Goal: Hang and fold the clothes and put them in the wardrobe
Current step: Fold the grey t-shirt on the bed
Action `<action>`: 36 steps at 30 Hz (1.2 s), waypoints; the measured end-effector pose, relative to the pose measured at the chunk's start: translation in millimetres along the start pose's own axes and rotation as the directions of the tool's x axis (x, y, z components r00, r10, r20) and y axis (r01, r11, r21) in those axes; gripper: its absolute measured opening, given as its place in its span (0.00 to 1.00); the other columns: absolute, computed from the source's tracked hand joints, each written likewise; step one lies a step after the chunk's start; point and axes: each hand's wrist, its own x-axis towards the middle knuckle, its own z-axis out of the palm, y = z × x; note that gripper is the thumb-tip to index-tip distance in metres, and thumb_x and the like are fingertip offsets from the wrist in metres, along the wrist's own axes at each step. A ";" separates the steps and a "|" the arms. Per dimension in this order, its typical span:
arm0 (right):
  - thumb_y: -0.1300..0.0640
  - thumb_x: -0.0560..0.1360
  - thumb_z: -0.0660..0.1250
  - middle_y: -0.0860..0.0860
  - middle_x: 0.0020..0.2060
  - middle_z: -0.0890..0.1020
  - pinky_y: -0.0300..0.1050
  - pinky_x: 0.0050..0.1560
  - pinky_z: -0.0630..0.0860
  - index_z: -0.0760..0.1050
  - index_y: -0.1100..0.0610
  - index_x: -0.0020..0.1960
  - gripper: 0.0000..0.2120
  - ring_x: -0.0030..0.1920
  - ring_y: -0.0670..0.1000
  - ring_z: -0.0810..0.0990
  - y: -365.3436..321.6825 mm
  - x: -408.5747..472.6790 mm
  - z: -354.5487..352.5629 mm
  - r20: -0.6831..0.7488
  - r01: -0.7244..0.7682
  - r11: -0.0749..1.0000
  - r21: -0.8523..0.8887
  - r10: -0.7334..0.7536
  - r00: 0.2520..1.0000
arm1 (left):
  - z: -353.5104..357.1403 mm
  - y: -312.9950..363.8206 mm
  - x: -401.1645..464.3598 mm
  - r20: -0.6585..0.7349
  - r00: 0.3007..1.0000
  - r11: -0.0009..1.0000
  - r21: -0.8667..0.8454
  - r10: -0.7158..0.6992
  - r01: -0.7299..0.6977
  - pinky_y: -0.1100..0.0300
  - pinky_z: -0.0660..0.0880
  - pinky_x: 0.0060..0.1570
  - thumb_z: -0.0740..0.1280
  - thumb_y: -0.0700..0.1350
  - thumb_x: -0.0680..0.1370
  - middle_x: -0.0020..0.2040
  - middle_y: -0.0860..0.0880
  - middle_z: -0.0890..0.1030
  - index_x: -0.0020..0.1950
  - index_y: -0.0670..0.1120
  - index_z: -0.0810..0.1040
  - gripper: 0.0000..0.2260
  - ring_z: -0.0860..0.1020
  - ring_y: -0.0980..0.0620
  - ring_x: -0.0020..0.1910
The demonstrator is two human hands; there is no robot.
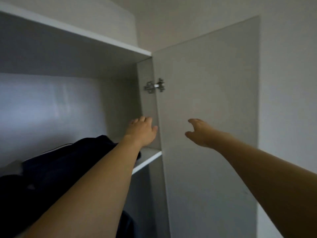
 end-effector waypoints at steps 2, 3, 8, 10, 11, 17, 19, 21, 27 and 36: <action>0.49 0.80 0.60 0.56 0.76 0.60 0.53 0.73 0.60 0.54 0.57 0.78 0.31 0.75 0.57 0.60 47.1 -41.4 -34.3 -0.030 -0.065 0.998 -0.023 0.064 0.997 | 0.4 63.5 -6.6 0.003 0.998 0.998 -0.003 0.064 -0.064 0.50 0.64 0.69 0.55 0.53 0.82 0.71 0.40 0.69 0.72 0.43 0.66 0.22 0.68 0.40 0.69; 0.49 0.79 0.60 0.56 0.76 0.60 0.52 0.73 0.60 0.54 0.57 0.78 0.31 0.74 0.57 0.61 70.2 -62.3 -51.5 -0.050 -0.085 0.996 -0.034 0.083 0.995 | 0.2 95.9 -10.6 0.007 0.996 0.996 -0.013 0.093 -0.093 0.50 0.64 0.68 0.55 0.53 0.82 0.71 0.40 0.69 0.72 0.43 0.66 0.21 0.68 0.40 0.69; 0.51 0.80 0.59 0.54 0.76 0.61 0.48 0.71 0.60 0.55 0.58 0.77 0.29 0.74 0.55 0.62 189.2 -177.1 -128.0 -0.098 -0.184 0.976 -0.120 0.173 0.980 | -5.0 270.1 -42.4 -0.047 0.969 0.963 -0.105 0.243 -0.246 0.51 0.65 0.67 0.55 0.52 0.82 0.70 0.40 0.70 0.72 0.42 0.67 0.21 0.70 0.40 0.67; 0.51 0.80 0.59 0.54 0.76 0.60 0.48 0.72 0.60 0.55 0.58 0.77 0.29 0.74 0.55 0.61 234.8 -221.6 -150.8 -0.086 -0.240 0.960 -0.145 0.229 0.970 | -6.8 337.8 -62.1 -0.066 0.955 0.941 -0.163 0.289 -0.296 0.51 0.65 0.67 0.55 0.52 0.82 0.70 0.41 0.70 0.72 0.43 0.67 0.21 0.70 0.40 0.67; 0.51 0.80 0.59 0.54 0.76 0.61 0.49 0.72 0.60 0.55 0.58 0.77 0.29 0.75 0.55 0.61 256.4 -242.1 -162.6 -0.085 -0.269 0.951 -0.151 0.258 0.962 | -7.9 370.7 -71.4 -0.063 0.946 0.925 -0.195 0.319 -0.325 0.51 0.65 0.67 0.55 0.52 0.82 0.71 0.41 0.70 0.72 0.43 0.66 0.21 0.69 0.40 0.68; 0.52 0.80 0.59 0.55 0.76 0.62 0.49 0.72 0.60 0.56 0.58 0.77 0.29 0.74 0.56 0.62 368.1 -356.3 -227.1 -0.136 -0.445 0.874 -0.194 0.426 0.895 | 3.6 543.7 -123.9 -0.009 0.870 0.833 -0.283 0.493 -0.475 0.49 0.63 0.69 0.53 0.52 0.83 0.73 0.43 0.68 0.74 0.43 0.64 0.22 0.68 0.42 0.69; 0.52 0.80 0.59 0.54 0.75 0.62 0.49 0.71 0.61 0.56 0.58 0.77 0.28 0.73 0.56 0.63 402.8 -399.0 -243.2 -0.159 -0.490 0.841 -0.230 0.464 0.871 | 8.8 598.0 -142.0 0.002 0.841 0.802 -0.303 0.541 -0.515 0.49 0.63 0.69 0.52 0.52 0.83 0.73 0.42 0.68 0.74 0.42 0.64 0.22 0.68 0.41 0.69; 0.52 0.80 0.59 0.54 0.75 0.62 0.50 0.71 0.61 0.56 0.58 0.77 0.28 0.73 0.56 0.63 434.1 -447.3 -256.4 -0.136 -0.519 0.817 -0.250 0.501 0.855 | 9.1 649.8 -165.1 0.025 0.813 0.773 -0.328 0.581 -0.543 0.49 0.63 0.69 0.52 0.52 0.83 0.73 0.42 0.67 0.75 0.42 0.63 0.23 0.67 0.41 0.70; 0.51 0.80 0.61 0.54 0.75 0.62 0.51 0.71 0.64 0.55 0.56 0.77 0.30 0.73 0.57 0.64 545.4 -594.7 -311.5 -0.164 -0.644 0.746 -0.172 0.622 0.765 | -2.3 806.6 -245.0 0.052 0.752 0.725 -0.318 0.657 -0.611 0.49 0.63 0.70 0.52 0.51 0.82 0.73 0.42 0.67 0.75 0.43 0.63 0.23 0.67 0.41 0.70; 0.51 0.80 0.63 0.54 0.75 0.62 0.52 0.72 0.64 0.55 0.55 0.77 0.30 0.73 0.56 0.64 691.2 -774.2 -380.9 -0.080 -0.729 0.673 -0.125 0.725 0.684 | -9.6 1001.8 -356.6 0.147 0.723 0.718 -0.357 0.675 -0.597 0.49 0.61 0.70 0.53 0.54 0.82 0.74 0.42 0.66 0.76 0.43 0.61 0.24 0.66 0.41 0.70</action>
